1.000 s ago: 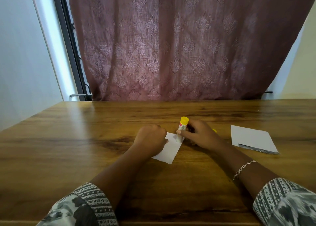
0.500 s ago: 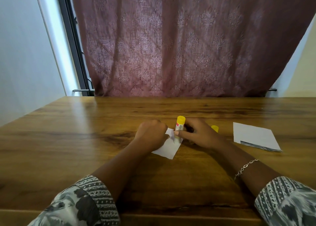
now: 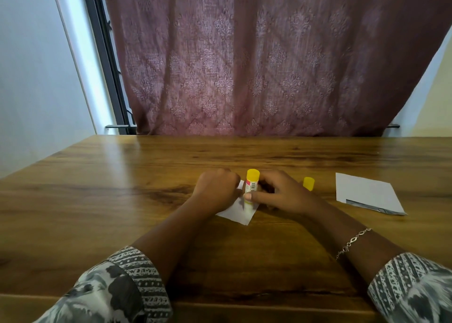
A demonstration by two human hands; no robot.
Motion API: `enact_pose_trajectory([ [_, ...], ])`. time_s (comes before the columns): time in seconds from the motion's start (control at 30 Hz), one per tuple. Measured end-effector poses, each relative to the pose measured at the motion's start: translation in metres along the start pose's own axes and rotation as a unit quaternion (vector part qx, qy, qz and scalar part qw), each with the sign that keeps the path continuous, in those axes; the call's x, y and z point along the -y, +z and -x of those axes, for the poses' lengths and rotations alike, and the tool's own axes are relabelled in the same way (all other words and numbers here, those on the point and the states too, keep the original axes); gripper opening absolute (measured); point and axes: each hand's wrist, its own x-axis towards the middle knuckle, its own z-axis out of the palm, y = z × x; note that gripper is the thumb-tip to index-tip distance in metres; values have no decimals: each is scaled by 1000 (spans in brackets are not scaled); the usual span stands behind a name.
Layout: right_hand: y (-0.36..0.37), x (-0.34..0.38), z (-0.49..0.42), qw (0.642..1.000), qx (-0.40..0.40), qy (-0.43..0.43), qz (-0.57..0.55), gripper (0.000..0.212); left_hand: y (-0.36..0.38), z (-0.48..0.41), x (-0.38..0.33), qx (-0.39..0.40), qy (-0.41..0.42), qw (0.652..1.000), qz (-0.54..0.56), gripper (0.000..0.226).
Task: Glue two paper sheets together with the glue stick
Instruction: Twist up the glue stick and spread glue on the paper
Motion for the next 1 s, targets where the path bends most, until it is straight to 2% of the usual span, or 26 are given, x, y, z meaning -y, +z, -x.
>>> enact_pose_trajectory([
  [0.3,1,11,3,998,45,-9,-45,30,-6,4,-2,-7,-2,1000,17,20],
  [0.5,3,12,3,997,54,-9,-60,24,-6,5,-1,-4,-1,1000,18,17],
  [0.6,3,8,2,991,57,-11,-119,18,-5,4,-1,-11,-7,1000,21,18],
  [0.8,-11,-5,-1,961,-46,19,-274,10,-2,1,1,-7,-8,1000,23,30],
  [1.0,-31,-13,1,948,-123,26,-294,13,1,1,0,1,-8,1000,24,32],
])
